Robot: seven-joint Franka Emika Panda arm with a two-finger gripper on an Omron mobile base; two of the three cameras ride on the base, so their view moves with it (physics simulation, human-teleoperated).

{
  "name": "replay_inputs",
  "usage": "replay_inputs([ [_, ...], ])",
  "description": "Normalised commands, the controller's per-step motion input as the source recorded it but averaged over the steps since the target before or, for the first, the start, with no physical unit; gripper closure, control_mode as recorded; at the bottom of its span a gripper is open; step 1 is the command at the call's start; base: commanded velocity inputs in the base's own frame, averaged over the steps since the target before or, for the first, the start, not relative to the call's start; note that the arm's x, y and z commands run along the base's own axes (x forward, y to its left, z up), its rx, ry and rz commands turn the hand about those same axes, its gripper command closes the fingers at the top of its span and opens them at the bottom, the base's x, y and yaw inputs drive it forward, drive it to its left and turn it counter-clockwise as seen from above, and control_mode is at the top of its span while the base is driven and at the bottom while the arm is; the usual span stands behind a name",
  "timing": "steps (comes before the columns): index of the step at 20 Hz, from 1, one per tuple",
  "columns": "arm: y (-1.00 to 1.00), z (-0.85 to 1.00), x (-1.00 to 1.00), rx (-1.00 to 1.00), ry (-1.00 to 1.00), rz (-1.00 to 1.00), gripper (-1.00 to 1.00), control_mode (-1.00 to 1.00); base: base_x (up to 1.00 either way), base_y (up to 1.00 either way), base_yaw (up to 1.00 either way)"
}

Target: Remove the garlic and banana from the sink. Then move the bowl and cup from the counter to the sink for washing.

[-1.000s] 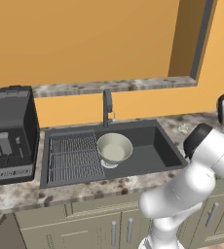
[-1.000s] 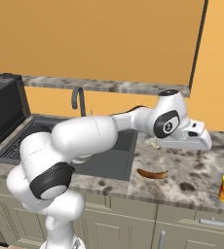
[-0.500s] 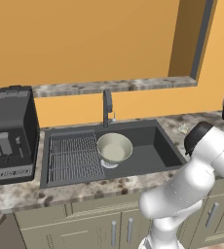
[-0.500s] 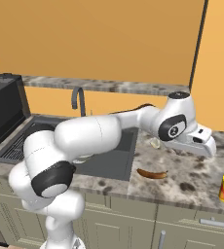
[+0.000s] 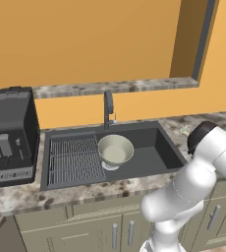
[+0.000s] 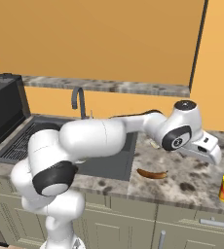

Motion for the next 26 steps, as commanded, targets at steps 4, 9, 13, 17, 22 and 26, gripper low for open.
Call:
replay_inputs([
  [4,-0.21,-0.04,0.00,0.00,-0.02,-0.01,-1.00,-1.00,0.00,0.00,0.00],
  [9,-0.25,0.00,0.00,0.00,0.00,0.00,-1.00,-1.00,0.00,0.00,0.00],
  [13,-0.23,0.00,0.00,0.00,0.00,0.00,-1.00,-1.00,0.00,0.00,0.00],
  [17,-0.18,-0.01,0.00,0.02,0.00,0.00,-1.00,-1.00,0.00,0.00,0.00],
  [22,-0.12,-0.06,0.00,0.05,0.00,0.00,-1.00,-1.00,0.00,0.00,0.00],
  [26,-0.12,-0.06,0.00,0.03,0.00,0.00,-1.00,-1.00,0.00,0.00,0.00],
])
